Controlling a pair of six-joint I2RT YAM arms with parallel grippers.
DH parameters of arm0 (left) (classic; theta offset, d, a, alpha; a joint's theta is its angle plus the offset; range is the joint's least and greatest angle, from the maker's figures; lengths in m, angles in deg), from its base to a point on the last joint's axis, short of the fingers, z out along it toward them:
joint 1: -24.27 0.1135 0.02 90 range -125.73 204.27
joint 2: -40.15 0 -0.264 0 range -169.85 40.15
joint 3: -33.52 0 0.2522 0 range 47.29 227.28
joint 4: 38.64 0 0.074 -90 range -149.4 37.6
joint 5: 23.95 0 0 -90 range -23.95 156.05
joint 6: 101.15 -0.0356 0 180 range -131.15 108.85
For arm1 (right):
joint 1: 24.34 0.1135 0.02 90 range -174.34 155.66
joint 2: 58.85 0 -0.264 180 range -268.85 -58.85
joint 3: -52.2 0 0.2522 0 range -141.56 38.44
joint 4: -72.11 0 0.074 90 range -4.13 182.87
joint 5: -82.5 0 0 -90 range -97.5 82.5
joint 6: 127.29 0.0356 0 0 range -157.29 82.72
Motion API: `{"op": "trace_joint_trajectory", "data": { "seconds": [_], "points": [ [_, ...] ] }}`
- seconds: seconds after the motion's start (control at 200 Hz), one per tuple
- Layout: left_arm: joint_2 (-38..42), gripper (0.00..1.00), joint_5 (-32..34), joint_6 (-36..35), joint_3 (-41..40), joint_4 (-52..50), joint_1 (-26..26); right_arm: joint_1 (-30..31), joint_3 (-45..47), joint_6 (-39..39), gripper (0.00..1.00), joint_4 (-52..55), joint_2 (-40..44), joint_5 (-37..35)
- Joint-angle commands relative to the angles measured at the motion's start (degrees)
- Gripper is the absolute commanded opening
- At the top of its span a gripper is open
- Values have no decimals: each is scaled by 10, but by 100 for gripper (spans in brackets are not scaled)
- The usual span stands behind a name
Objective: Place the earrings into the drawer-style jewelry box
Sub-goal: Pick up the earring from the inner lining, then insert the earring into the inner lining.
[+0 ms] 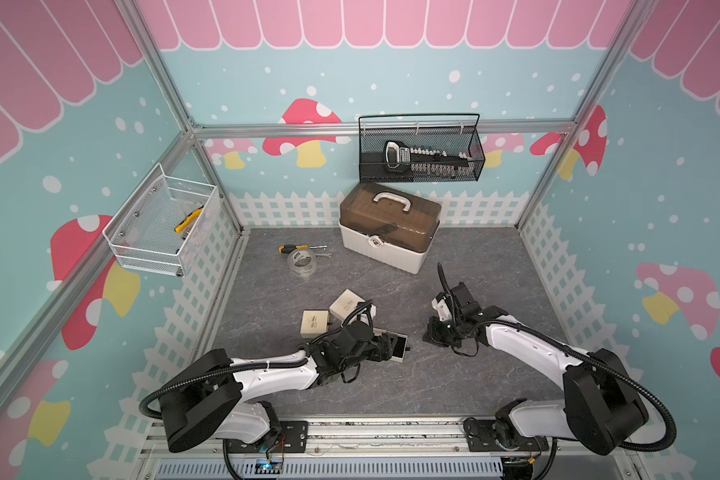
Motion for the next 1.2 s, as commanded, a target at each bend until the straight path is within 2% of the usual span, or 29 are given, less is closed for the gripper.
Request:
{"op": "trace_joint_trajectory", "data": {
  "seconds": [0.0,0.235,0.445,0.71,1.196],
  "points": [
    [15,74,-40,18,-20,11,35,11,0,96,0,-72,9,38],
    [23,73,-81,-13,-18,6,66,39,-15,138,0,-120,-30,85],
    [17,68,-121,-13,-36,38,95,61,-32,159,0,-146,-69,88],
    [-6,68,-153,-32,-31,46,96,81,-55,171,0,-159,-119,83],
    [-26,68,-163,-33,-42,65,96,91,-61,187,0,-164,-161,69]
  ]
}}
